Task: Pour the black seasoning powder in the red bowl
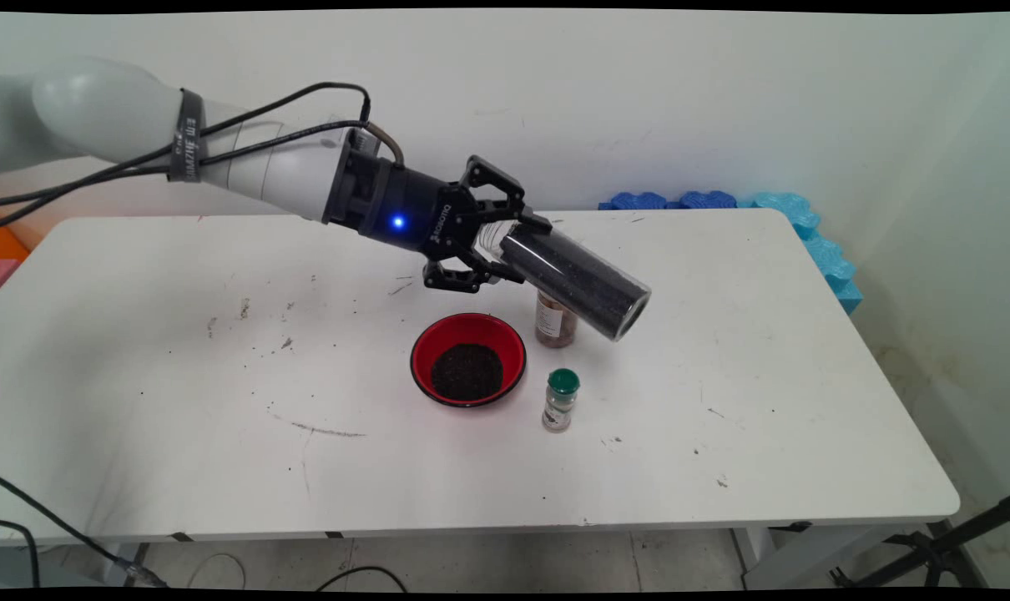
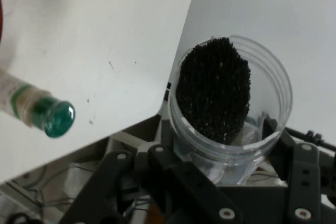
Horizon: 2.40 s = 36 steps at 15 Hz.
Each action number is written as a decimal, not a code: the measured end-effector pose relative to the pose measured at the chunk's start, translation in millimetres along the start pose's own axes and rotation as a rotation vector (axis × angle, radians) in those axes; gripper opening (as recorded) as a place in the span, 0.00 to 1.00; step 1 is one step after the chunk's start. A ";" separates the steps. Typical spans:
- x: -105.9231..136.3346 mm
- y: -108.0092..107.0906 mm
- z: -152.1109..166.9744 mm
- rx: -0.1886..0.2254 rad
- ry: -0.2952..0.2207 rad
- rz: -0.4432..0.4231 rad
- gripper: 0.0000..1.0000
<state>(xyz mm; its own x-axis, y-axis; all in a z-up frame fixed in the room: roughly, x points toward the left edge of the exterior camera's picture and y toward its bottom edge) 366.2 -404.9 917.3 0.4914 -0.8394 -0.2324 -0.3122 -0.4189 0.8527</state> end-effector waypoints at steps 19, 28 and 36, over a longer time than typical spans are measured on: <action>-5.4 46.4 -2.9 0.066 -0.041 0.840 0.00; -9.1 83.0 -7.8 0.076 -0.073 1.251 0.00; -10.7 104.2 -13.1 0.114 -0.038 1.604 0.00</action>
<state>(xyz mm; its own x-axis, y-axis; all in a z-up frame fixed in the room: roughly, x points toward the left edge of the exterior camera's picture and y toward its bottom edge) 339.1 -435.0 1014.8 -0.4052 -0.4227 0.8106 -0.5166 0.8375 0.1784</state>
